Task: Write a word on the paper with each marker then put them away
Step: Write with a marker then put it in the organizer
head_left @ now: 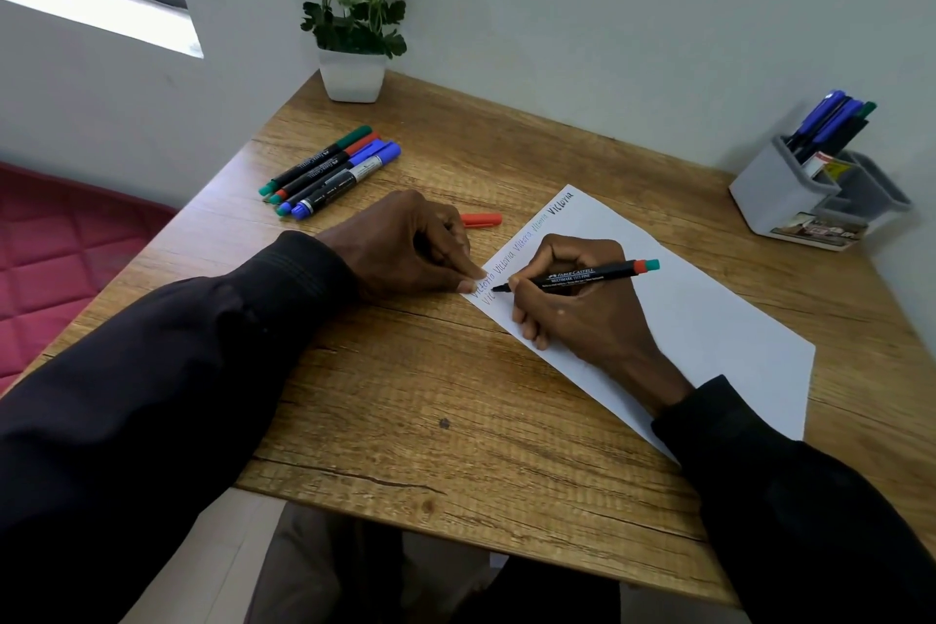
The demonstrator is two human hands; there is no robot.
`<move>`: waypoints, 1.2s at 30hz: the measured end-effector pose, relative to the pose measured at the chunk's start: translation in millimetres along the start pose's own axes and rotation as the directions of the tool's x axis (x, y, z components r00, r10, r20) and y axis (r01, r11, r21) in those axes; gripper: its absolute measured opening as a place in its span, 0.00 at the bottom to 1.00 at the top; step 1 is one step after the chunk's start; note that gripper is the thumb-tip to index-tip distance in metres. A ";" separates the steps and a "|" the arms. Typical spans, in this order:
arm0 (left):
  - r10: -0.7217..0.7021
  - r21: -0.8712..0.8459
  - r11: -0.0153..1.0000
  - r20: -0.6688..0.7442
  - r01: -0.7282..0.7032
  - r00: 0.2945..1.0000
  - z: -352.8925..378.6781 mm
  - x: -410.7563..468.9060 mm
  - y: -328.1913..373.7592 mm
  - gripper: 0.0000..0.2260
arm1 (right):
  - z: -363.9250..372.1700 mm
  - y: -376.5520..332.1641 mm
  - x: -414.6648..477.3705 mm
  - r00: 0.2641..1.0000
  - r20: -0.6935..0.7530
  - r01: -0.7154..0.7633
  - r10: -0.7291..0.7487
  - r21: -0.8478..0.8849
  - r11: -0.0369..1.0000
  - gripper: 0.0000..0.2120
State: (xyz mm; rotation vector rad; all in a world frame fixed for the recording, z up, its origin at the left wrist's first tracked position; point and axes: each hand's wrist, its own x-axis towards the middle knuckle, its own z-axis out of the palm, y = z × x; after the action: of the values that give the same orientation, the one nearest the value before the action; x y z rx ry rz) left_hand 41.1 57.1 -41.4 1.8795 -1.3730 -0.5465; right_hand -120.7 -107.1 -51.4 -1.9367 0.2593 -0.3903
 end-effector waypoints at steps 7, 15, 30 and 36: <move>0.009 0.009 1.000 -0.002 -0.009 1.000 0.5 0.0 -0.1 0.09 | -0.1 0.9 -0.5 1.000 -0.018 0.021 -0.021 0.019 1.000 0.10; 0.001 0.016 1.000 0.004 -0.001 1.000 0.4 0.7 -1.6 0.09 | -0.8 2.7 0.1 0.999 -0.009 0.031 -0.030 0.031 0.999 0.08; -0.001 0.013 1.000 0.007 0.001 1.000 0.3 1.7 -2.5 0.11 | -1.4 4.9 0.2 0.998 -0.039 0.053 -0.052 0.019 0.998 0.09; -0.018 -0.004 1.000 0.009 0.018 1.000 0.7 1.2 -2.7 0.11 | -1.0 3.3 1.4 0.998 -0.068 0.009 -0.011 -0.026 1.000 0.07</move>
State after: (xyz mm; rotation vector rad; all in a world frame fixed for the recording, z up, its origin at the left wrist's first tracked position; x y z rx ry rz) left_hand 42.7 56.2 -43.8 1.8901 -1.3618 -0.5669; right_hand -119.8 -109.6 -53.8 -1.9525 0.3002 -0.4627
